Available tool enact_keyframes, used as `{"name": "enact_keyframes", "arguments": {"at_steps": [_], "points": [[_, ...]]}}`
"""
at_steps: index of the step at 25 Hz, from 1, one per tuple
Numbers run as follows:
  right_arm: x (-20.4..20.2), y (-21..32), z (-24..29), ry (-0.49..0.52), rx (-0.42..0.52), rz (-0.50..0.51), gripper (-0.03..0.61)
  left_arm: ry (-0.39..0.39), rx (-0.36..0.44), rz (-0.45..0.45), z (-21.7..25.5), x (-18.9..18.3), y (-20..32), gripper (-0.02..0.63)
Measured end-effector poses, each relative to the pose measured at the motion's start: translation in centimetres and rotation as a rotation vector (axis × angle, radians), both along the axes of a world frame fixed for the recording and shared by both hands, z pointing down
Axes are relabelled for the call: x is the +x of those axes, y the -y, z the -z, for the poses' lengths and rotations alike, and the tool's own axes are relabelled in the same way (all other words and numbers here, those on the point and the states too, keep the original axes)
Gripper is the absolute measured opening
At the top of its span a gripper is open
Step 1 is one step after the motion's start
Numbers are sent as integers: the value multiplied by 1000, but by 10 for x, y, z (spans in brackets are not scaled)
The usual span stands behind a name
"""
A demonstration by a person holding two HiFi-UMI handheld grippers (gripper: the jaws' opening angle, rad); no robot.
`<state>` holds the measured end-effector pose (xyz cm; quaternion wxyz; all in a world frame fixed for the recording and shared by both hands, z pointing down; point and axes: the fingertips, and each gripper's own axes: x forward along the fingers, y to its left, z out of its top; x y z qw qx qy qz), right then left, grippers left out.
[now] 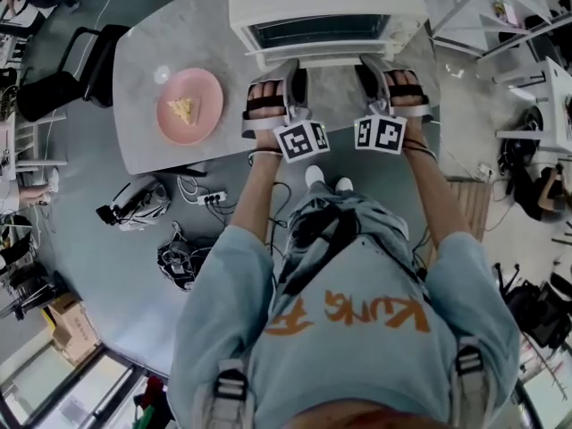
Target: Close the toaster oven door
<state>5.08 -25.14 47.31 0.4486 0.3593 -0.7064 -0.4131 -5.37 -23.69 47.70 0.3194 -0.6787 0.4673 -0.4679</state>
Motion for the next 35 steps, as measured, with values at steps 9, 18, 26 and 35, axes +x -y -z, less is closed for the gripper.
{"name": "enact_keyframes", "arguments": {"at_steps": [9,18,26,35], "points": [[-5,42,16,7,31,-27,114,16,36,-17,15,-6,41,117],[-9,64,22,7,26,-35,114,-1,47,-37,23,-8,62,117],[-11,63,19,61,-11,-39,123,-26,45,-42,22,-8,61,121],[-17,48,51,295,-90,-14,142,-164,-82,-35,40,-2,51,138]]}}
